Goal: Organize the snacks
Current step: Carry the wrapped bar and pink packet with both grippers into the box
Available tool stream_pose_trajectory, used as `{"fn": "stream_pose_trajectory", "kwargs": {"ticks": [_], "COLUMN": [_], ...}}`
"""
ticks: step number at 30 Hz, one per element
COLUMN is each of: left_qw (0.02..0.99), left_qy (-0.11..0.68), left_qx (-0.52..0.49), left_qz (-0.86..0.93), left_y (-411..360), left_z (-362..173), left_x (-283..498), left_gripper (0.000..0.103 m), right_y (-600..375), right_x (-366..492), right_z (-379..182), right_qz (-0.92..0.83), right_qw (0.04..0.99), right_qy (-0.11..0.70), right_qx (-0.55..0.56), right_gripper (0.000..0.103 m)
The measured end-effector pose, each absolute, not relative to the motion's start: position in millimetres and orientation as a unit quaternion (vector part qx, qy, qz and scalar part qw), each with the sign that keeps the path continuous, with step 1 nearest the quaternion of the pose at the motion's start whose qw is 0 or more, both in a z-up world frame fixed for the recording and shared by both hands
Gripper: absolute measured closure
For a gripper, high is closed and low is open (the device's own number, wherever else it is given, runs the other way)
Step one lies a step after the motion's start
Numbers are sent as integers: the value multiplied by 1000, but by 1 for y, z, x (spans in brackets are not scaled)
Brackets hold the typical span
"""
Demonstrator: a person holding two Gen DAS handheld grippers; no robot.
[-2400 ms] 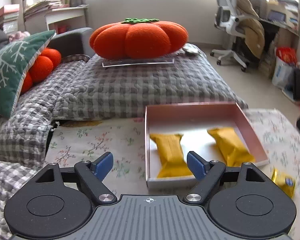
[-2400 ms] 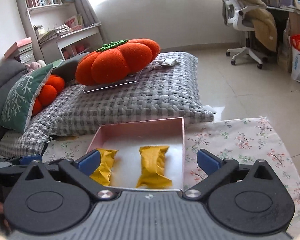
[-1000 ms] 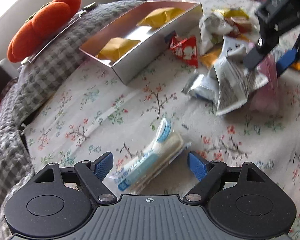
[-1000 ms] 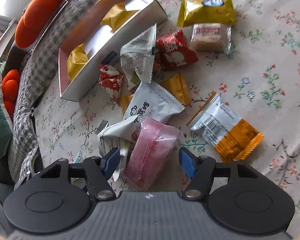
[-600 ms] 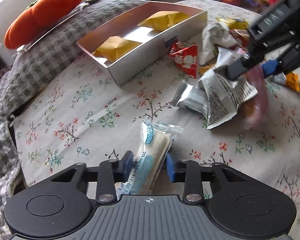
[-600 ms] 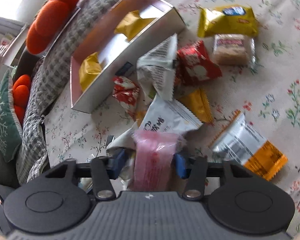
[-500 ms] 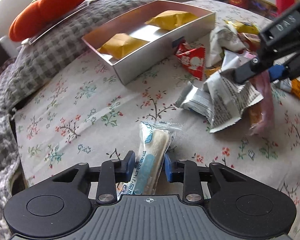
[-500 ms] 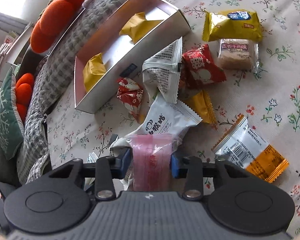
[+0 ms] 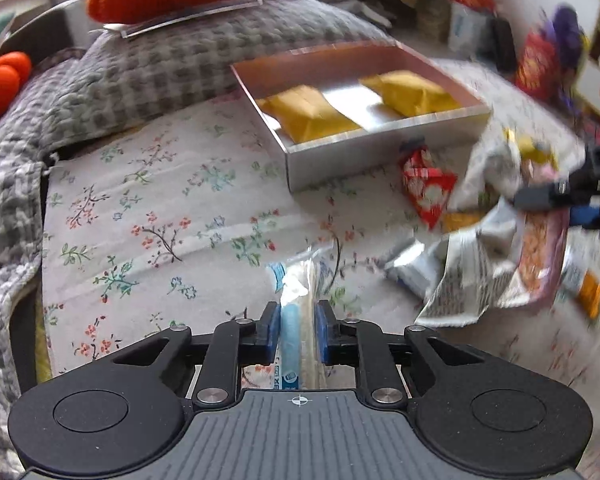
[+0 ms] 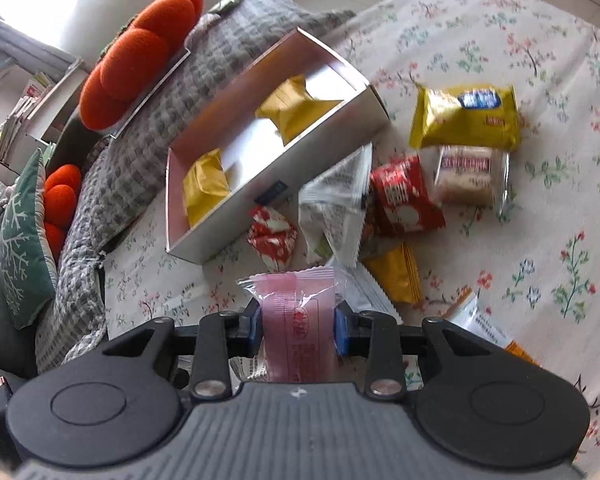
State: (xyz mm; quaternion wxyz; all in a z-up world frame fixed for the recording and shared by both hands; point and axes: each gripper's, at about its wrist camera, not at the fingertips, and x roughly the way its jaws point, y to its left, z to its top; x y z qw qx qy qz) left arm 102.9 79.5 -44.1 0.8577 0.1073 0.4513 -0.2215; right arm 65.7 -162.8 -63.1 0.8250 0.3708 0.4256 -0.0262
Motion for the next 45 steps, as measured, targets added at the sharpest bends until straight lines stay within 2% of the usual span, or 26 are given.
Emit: {"fn": "stream_pose_trajectory", "kwargs": {"ticks": [4, 9, 12, 14, 16, 19, 21, 23, 24, 27, 35, 45], "left_qw": [866, 858, 854, 854, 849, 839, 842, 843, 844, 845, 855, 884], "left_qy": [446, 466, 470, 470, 477, 484, 480, 484, 485, 483, 477, 432], "left_qx": [67, 99, 110, 117, 128, 161, 160, 141, 134, 141, 120, 65], "left_qz": [-216, -195, -195, -191, -189, -188, -185, -187, -187, -179, -165, -167], "left_y": [85, 76, 74, 73, 69, 58, 56, 57, 57, 55, 62, 50], "left_z": [-34, -45, -49, -51, -58, -71, -72, -72, -71, -70, -61, -17], "left_x": [106, 108, 106, 106, 106, 103, 103, 106, 106, 105, 107, 106], "left_gripper": [89, 85, 75, 64, 47, 44, 45, 58, 71, 84, 86, 86], "right_y": [-164, -167, -168, -168, -167, -167, -166, -167, -167, -168, -172, -187], "right_x": [66, 66, 66, 66, 65, 64, 64, 64, 64, 64, 63, 69], "right_z": [-62, -62, -64, -65, -64, -61, -57, -55, -54, -53, -46, -44], "right_qz": [-27, -28, -28, -26, -24, -20, -18, -15, -14, -10, -2, -7], "right_qw": [828, 827, 823, 822, 823, 827, 831, 835, 836, 836, 844, 843], "right_qy": [422, 424, 428, 428, 427, 422, 416, 410, 408, 407, 392, 389], "right_qx": [367, 369, 372, 374, 374, 371, 368, 366, 365, 368, 367, 372], "right_gripper": [72, 72, 72, 72, 72, 72, 72, 72, 72, 72, 73, 73]}}
